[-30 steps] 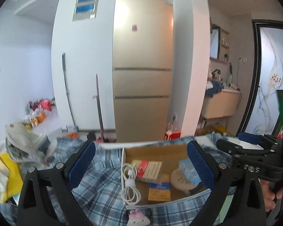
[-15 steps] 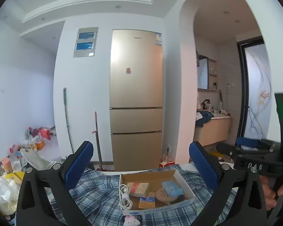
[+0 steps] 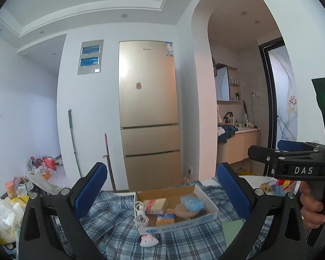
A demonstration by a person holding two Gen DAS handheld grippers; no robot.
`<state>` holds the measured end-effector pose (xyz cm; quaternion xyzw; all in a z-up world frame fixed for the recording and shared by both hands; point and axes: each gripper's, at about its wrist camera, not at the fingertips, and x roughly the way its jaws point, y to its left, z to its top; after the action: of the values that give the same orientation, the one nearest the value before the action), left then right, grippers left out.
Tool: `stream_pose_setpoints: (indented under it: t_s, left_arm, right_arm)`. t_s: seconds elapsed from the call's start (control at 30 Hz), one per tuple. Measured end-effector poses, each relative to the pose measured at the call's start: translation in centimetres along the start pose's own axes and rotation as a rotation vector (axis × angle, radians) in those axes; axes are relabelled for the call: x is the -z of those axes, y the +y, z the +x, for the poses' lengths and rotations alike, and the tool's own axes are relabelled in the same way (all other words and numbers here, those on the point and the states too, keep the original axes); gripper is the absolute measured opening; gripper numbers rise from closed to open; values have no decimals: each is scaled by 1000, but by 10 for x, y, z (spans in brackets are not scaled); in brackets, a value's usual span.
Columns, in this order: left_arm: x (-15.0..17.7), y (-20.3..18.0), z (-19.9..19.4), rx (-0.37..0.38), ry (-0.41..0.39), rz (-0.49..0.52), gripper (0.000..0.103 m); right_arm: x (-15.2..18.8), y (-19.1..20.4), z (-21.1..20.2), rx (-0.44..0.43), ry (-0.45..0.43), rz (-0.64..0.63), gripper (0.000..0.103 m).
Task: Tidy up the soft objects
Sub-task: 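Raise both tools up and back from the box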
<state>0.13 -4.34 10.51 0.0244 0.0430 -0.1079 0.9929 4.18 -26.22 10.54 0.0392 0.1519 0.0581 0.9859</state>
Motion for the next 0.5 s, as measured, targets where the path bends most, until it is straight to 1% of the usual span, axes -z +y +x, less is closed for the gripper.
stream_pose_setpoints:
  t_s: [0.07, 0.17, 0.3, 0.4, 0.5]
  left_arm:
    - [8, 1, 6, 0, 34, 12, 103]
    - [19, 6, 14, -12, 59, 9, 103]
    - [33, 19, 21, 6, 66, -62, 103]
    - [42, 21, 26, 9, 63, -54, 103]
    - [56, 27, 35, -2, 83, -83, 103]
  right_arm:
    - [7, 1, 1, 4, 11, -2, 102]
    - [17, 2, 5, 10, 28, -12, 102]
    - [31, 2, 14, 6, 68, -20, 102]
    - [41, 0, 25, 2, 113, -10, 102]
    - [54, -2, 40, -10, 174, 5, 102]
